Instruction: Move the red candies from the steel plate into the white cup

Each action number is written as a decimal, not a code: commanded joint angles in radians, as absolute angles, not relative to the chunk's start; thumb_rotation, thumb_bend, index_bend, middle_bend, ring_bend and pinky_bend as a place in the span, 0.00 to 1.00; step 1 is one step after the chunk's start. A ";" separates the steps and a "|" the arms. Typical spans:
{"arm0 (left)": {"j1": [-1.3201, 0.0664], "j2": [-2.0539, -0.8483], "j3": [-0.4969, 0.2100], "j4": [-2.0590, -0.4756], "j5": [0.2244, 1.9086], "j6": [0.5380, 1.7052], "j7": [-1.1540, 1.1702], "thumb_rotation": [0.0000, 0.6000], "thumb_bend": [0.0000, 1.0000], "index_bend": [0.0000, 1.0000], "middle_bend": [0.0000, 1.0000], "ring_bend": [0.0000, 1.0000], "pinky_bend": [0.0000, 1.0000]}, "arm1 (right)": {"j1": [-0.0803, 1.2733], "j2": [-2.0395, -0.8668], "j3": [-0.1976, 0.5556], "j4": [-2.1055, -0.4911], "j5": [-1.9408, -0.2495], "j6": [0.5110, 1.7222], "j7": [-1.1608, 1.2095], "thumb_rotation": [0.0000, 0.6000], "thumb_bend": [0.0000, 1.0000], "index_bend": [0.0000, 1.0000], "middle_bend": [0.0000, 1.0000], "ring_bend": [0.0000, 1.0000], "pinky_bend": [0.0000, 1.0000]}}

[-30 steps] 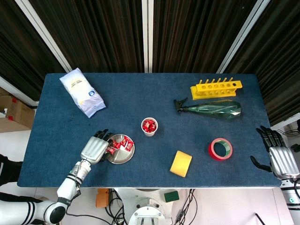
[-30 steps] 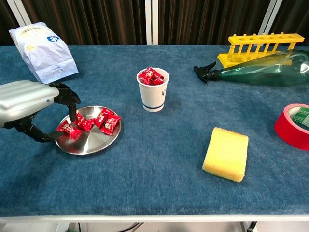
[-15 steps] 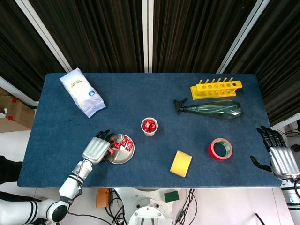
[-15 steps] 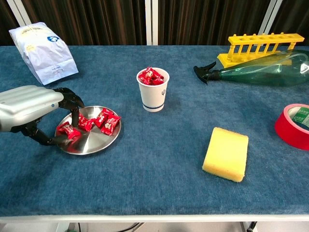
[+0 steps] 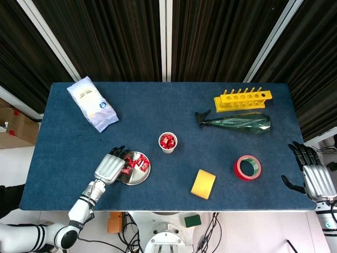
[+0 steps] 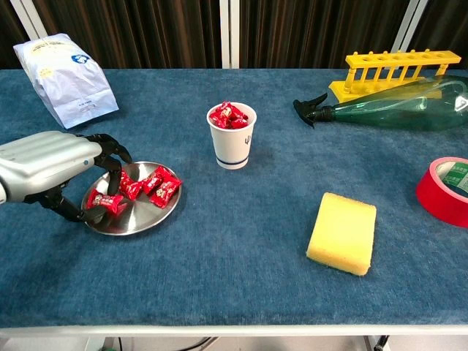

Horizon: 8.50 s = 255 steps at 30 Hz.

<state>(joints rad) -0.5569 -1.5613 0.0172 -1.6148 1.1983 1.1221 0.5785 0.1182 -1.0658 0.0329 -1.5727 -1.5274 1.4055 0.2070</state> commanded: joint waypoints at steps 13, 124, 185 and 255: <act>-0.556 -1.516 -0.042 -1.724 1.297 1.195 0.564 1.00 0.34 0.61 0.18 0.06 0.16 | 0.116 -1.063 0.033 -1.573 -1.529 1.410 0.215 1.00 0.28 0.01 0.00 0.00 0.00; -0.611 -1.589 0.010 -1.449 1.323 1.086 0.421 1.00 0.34 0.40 0.16 0.05 0.16 | 0.122 -1.063 0.035 -1.571 -1.521 1.395 0.215 1.00 0.28 0.01 0.00 0.00 0.00; -1.026 -1.675 -0.342 -1.566 0.710 1.007 0.740 1.00 0.35 0.53 0.21 0.07 0.16 | 0.127 -1.054 0.037 -1.561 -1.518 1.386 0.249 1.00 0.28 0.01 0.00 0.00 0.00; -0.285 -1.254 0.193 -1.502 1.466 1.635 0.160 0.59 0.12 0.07 0.03 0.00 0.14 | 0.110 -1.115 0.057 -1.562 -1.494 1.433 0.092 1.00 0.28 0.00 0.00 0.00 0.00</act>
